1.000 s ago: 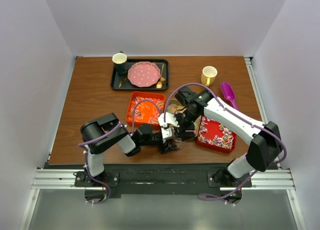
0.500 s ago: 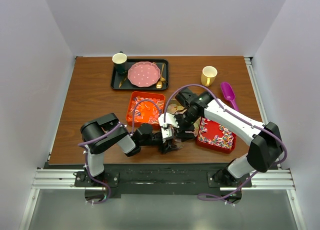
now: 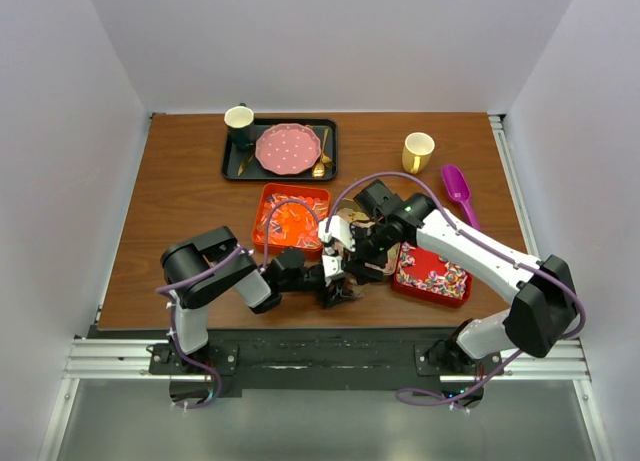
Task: Pack the candies
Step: Screw the bottle lid onto the packing bottle, then reset both arms
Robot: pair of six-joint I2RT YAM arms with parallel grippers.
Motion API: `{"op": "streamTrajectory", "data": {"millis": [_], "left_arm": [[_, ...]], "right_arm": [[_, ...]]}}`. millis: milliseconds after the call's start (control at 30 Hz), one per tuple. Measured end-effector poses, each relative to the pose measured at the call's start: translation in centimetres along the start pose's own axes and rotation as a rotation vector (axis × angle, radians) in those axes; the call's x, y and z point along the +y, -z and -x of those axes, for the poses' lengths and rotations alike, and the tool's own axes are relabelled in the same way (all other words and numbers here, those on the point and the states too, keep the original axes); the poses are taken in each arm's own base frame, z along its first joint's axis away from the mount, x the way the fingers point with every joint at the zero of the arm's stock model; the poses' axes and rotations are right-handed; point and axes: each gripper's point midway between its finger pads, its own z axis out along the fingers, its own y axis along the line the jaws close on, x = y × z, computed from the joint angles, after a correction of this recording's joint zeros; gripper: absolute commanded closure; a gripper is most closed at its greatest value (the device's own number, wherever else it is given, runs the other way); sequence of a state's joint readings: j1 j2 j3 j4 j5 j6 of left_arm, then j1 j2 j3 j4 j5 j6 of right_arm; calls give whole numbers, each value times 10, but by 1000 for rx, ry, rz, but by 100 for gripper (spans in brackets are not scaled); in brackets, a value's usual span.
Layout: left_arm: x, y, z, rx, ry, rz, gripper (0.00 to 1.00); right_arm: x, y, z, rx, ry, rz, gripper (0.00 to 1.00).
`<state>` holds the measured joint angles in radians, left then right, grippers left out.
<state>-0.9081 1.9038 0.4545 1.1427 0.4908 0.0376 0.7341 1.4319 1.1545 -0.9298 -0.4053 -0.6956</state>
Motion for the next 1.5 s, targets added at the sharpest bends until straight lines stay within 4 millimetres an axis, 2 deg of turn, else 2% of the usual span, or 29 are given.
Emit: {"op": "streamTrajectory", "data": {"millis": [233, 300, 333, 533, 700, 800, 833, 900, 933, 1067, 1167, 1267, 1333, 1367, 1433, 1500], "left_arm": [[0, 1, 0, 0, 3, -6, 100], [0, 1, -1, 1, 4, -8, 76], [0, 1, -1, 1, 4, -11, 1], [4, 7, 0, 20, 36, 23, 0], [-2, 37, -2, 70, 134, 58, 0], [-5, 49, 10, 71, 164, 70, 0], [-6, 52, 18, 59, 164, 69, 0], [-10, 57, 32, 34, 159, 61, 0], [-12, 60, 39, 23, 154, 56, 0], [-16, 74, 54, 39, 168, 52, 0], [-7, 93, 74, 39, 177, 99, 0], [6, 119, 102, 6, 145, 189, 0], [19, 138, 120, -21, 120, 292, 0], [30, 151, 127, -34, 113, 375, 0], [56, 180, 135, -54, 105, 560, 0], [82, 210, 137, -56, 89, 738, 0]], "right_arm": [[-2, -1, 2, -5, -68, -32, 62], [-2, -1, 2, -7, -76, -35, 63], [-2, -1, 2, -7, -78, -35, 62], [-2, 0, 2, -9, -117, -44, 62], [-3, 0, 2, -7, -126, -53, 61], [-3, 0, 2, -8, -126, -53, 56], [-3, 0, 2, -8, -126, -53, 44], [-3, 0, 2, -8, -124, -52, 28], [-3, 0, 2, -7, -122, -51, 2], [0, 7, 2, 16, -127, -37, 1], [-9, 28, 22, -24, -128, -69, 1], [-33, 65, 53, -139, -163, -152, 1], [-53, 92, 63, -204, -238, -225, 1], [-65, 105, 63, -228, -295, -268, 1], [-91, 127, 49, -258, -431, -363, 1], [-119, 145, 18, -254, -609, -481, 1]]}}
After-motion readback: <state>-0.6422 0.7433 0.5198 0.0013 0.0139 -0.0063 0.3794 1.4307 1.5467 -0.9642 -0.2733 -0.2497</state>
